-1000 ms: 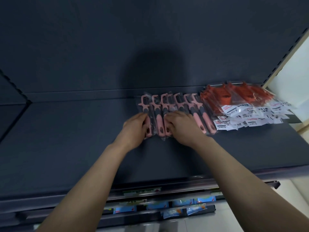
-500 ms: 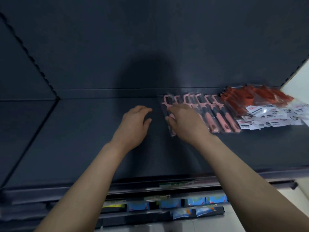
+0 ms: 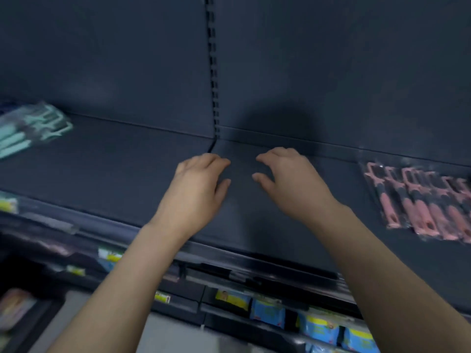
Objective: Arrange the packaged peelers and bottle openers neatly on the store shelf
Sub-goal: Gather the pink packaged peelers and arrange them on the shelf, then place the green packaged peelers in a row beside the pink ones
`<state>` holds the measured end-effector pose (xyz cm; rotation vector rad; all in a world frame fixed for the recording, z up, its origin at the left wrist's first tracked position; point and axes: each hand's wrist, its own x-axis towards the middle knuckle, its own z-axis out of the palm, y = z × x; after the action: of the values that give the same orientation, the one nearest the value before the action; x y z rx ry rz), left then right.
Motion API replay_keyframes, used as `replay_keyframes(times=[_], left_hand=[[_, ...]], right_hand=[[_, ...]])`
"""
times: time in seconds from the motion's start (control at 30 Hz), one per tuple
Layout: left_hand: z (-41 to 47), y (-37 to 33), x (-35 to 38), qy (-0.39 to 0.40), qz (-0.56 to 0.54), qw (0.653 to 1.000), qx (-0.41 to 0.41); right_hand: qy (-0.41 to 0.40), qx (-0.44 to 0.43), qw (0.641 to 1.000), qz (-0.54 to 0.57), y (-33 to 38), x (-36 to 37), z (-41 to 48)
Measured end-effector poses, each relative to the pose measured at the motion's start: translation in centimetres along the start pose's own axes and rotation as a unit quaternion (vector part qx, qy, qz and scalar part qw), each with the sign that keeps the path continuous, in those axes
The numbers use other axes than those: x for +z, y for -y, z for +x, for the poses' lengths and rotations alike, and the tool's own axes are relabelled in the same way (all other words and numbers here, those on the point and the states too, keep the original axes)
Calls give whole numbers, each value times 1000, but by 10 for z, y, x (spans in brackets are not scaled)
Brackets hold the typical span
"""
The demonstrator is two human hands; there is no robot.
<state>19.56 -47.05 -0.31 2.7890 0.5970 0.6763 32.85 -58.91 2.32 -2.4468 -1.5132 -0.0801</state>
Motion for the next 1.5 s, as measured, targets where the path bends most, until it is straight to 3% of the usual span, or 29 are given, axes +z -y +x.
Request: replay_keyframes(times=[0.37, 0.7, 0.9, 1.1, 1.5], left_hand=[[-46, 80, -54, -20, 103, 980, -171], [-105, 162, -107, -75, 157, 943, -283], [-139, 243, -143, -78, 154, 944, -280], [-166, 332, -186, -61, 135, 954, -260], [-107, 445, -183, 1, 94, 977, -191]], right_hand=[[84, -172, 980, 45, 99, 37, 70], [85, -274, 956, 60, 213, 71, 120], [77, -264, 959, 65, 298, 96, 141], [102, -198, 973, 59, 388, 114, 160], [97, -70, 990, 70, 432, 156, 240]])
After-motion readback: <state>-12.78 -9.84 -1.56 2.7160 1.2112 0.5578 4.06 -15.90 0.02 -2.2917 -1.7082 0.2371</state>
